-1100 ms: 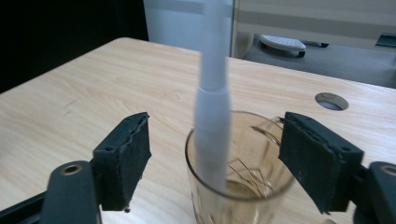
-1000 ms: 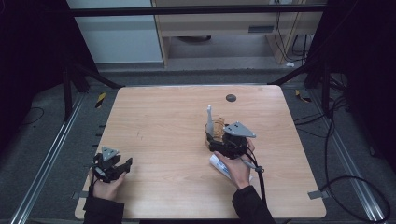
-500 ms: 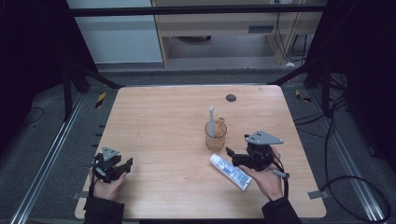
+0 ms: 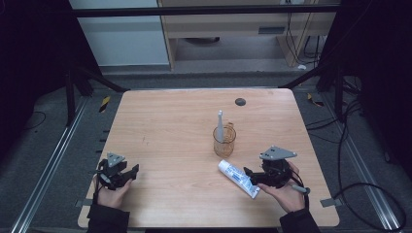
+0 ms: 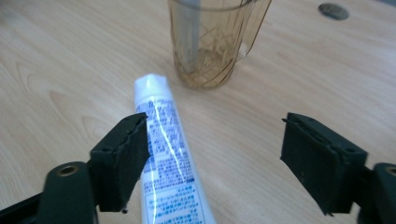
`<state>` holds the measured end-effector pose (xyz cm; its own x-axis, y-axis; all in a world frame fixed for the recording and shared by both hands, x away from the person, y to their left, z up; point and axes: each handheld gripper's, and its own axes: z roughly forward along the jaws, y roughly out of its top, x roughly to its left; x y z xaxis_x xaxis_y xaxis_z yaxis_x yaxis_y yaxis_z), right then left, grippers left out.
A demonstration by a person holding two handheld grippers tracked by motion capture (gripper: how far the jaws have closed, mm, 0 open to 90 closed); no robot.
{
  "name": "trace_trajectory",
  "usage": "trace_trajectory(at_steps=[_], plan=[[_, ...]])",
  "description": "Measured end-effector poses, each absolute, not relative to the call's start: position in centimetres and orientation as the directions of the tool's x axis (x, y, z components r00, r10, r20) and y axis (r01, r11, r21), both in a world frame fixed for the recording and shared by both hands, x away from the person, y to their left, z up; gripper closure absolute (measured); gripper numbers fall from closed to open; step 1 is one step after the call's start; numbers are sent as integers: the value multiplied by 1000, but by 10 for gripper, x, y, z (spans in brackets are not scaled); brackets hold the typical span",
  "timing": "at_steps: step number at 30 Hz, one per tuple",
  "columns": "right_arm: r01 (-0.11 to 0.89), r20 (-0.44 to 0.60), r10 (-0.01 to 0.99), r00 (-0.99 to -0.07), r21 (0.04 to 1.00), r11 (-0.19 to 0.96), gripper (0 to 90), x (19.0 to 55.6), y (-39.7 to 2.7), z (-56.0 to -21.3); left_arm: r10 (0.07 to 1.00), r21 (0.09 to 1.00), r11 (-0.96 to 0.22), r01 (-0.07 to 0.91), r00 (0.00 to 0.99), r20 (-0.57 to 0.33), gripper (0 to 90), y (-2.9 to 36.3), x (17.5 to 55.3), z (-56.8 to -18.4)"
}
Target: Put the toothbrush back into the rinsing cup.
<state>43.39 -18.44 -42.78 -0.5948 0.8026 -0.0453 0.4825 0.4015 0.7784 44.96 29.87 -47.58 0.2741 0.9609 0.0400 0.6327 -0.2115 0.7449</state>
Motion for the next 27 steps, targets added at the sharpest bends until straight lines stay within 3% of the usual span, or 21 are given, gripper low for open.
trace_trajectory(at_steps=[17, 27], plan=[[567, -57, 820, -569, 695, 442, 733, 443, -202, -472, 958, 739, -218, 638, 286, 36, 539, 298, 451, -477], [593, -51, 811, -583, 656, 467, 894, 446, -205, -480, 957, 737, -219, 640, 288, 34, 549, 298, 452, -478]])
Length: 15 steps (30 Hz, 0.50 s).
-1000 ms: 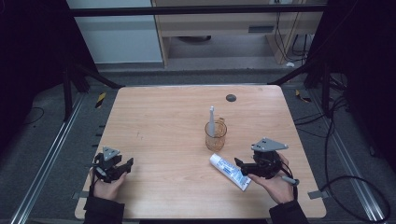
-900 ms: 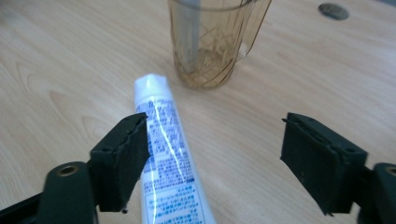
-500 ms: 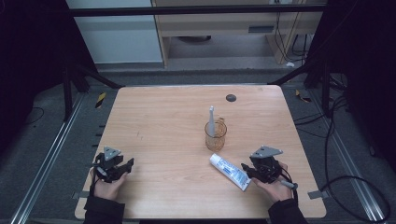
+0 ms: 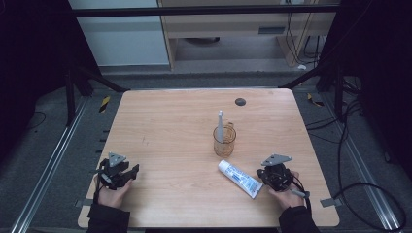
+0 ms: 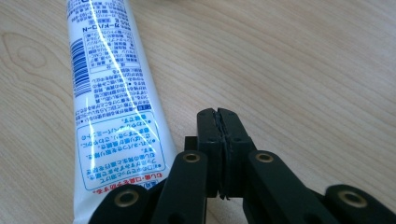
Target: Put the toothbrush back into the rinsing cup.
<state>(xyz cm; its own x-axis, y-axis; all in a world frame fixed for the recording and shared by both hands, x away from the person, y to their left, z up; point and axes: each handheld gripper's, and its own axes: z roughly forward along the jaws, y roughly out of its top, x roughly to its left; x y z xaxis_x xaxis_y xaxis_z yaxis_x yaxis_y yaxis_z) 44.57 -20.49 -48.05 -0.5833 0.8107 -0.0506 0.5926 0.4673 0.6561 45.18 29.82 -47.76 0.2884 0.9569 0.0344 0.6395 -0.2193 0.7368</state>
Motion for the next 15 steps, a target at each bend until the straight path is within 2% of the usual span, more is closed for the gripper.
trace_trajectory(at_steps=[15], plan=[[595, -24, 780, -625, 633, 495, 900, 438, -199, -485, 957, 739, -220, 637, 289, 36, 546, 299, 452, -477]])
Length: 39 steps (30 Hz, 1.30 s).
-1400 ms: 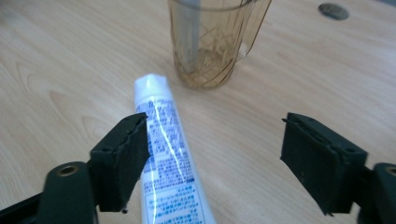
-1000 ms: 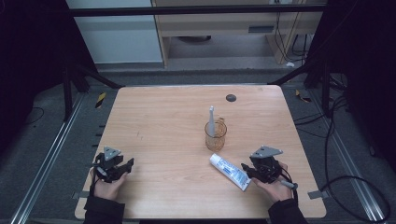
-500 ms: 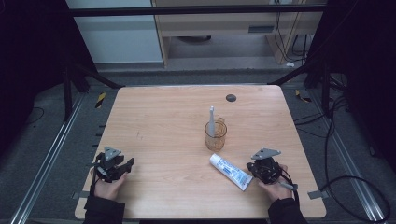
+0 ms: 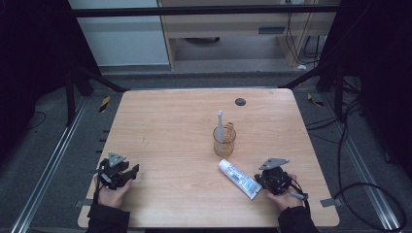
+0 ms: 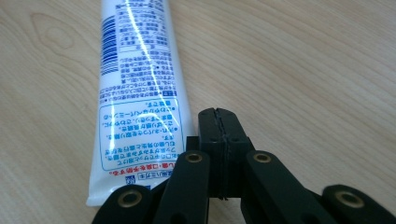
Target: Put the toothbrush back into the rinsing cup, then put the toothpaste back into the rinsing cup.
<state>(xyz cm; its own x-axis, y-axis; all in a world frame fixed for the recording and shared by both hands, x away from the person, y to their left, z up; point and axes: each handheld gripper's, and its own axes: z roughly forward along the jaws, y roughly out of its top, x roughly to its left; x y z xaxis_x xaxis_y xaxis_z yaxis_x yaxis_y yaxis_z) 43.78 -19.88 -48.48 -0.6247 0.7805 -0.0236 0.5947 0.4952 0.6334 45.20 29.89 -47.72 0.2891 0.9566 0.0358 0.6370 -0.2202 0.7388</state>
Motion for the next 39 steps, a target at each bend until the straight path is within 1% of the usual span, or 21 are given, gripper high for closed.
trace_trajectory(at_steps=[11, 18, 25, 39], plan=[[568, 9, 726, -688, 629, 530, 900, 421, -177, -487, 957, 740, -218, 636, 288, 34, 544, 299, 451, -477], [557, 53, 702, -710, 652, 514, 899, 412, -165, -488, 957, 740, -220, 636, 288, 37, 543, 298, 451, -477], [546, 92, 677, -731, 674, 498, 898, 412, -149, -490, 957, 740, -221, 635, 286, 40, 543, 298, 451, -476], [533, 103, 680, -726, 709, 462, 899, 425, -119, -496, 957, 739, -224, 635, 287, 43, 543, 298, 451, -476]])
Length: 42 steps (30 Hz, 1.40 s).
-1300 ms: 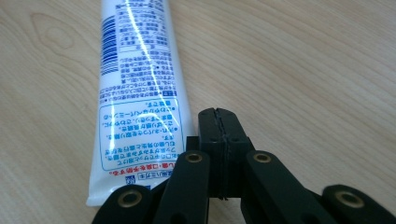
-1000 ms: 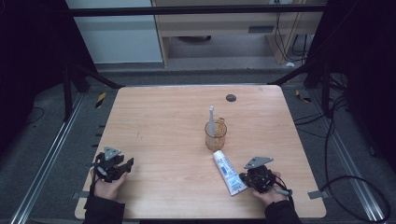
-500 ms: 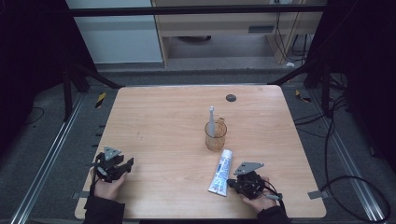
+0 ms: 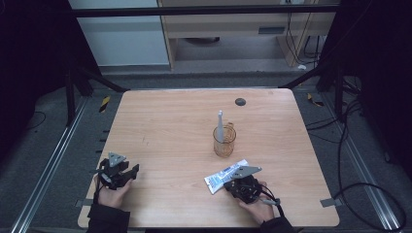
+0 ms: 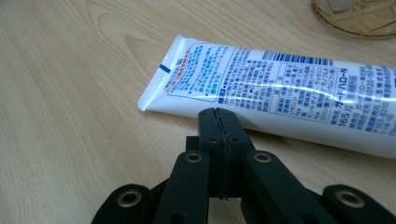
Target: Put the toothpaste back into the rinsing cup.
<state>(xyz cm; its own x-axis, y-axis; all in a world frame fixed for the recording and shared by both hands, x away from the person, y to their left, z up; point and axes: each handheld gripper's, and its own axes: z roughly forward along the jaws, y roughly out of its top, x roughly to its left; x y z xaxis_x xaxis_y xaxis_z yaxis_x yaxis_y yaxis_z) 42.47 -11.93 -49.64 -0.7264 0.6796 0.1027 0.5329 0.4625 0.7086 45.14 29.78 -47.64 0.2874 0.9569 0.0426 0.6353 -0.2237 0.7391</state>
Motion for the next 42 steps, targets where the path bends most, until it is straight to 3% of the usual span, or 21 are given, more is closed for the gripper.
trace_trajectory(at_steps=[6, 14, 22, 42], plan=[[509, 79, 692, -717, 738, 443, 900, 424, -125, -487, 958, 741, -219, 635, 283, 41, 542, 298, 452, -477], [518, 65, 811, -582, 798, 307, 900, 456, -163, -461, 959, 741, -219, 635, 281, 43, 543, 298, 452, -477], [574, 58, 836, -545, 753, 322, 900, 493, -167, -475, 959, 738, -219, 638, 279, 43, 543, 298, 453, -478], [582, 42, 802, -596, 711, 395, 900, 456, -176, -473, 958, 740, -221, 636, 282, 44, 543, 297, 452, -477]])
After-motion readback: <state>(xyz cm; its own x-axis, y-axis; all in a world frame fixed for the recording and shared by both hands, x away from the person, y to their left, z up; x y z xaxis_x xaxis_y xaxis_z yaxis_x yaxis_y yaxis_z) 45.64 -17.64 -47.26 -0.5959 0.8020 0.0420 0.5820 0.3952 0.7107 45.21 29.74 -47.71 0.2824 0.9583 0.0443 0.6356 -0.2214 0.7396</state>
